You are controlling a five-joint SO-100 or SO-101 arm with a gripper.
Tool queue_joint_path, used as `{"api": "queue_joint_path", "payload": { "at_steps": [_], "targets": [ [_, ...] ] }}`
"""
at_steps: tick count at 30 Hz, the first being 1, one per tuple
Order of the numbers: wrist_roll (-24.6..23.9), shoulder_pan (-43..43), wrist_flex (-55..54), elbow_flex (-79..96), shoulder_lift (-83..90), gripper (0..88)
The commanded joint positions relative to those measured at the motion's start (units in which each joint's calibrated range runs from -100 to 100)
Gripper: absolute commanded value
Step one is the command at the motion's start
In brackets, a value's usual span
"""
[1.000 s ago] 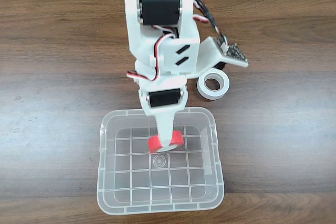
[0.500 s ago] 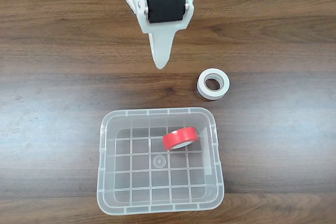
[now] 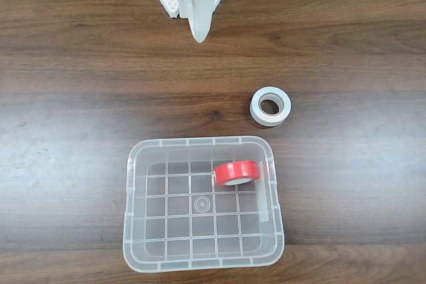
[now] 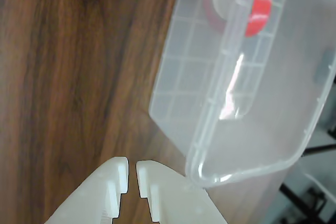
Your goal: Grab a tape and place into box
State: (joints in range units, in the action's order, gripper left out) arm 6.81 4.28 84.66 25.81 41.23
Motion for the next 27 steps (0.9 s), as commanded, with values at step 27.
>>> {"api": "queue_joint_path", "payload": {
  "at_steps": [27],
  "targets": [
    [-7.65,0.18,-19.08,71.56,57.72,1.0]
  ]
}}
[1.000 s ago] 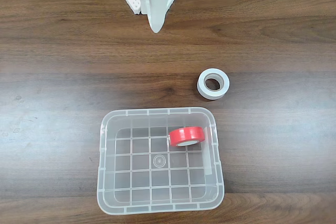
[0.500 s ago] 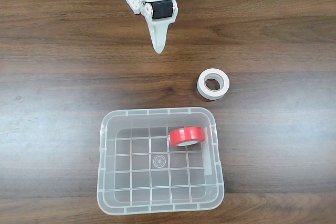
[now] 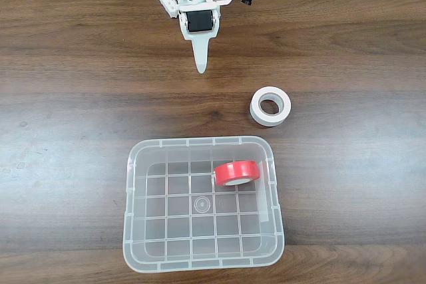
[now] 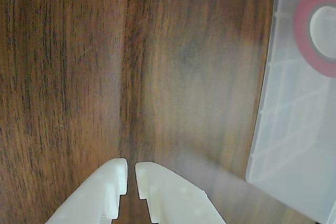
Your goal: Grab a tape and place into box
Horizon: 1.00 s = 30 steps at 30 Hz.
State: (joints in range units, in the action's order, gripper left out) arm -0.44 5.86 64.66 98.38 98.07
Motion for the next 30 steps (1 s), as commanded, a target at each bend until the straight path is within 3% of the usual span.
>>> {"api": "queue_joint_path", "payload": {
  "at_steps": [1,30],
  "targets": [
    [-0.4,-1.47,1.35,-1.09,0.88,1.0],
    [0.5,-1.47,1.35,-1.18,0.88,1.2]
  ]
}}
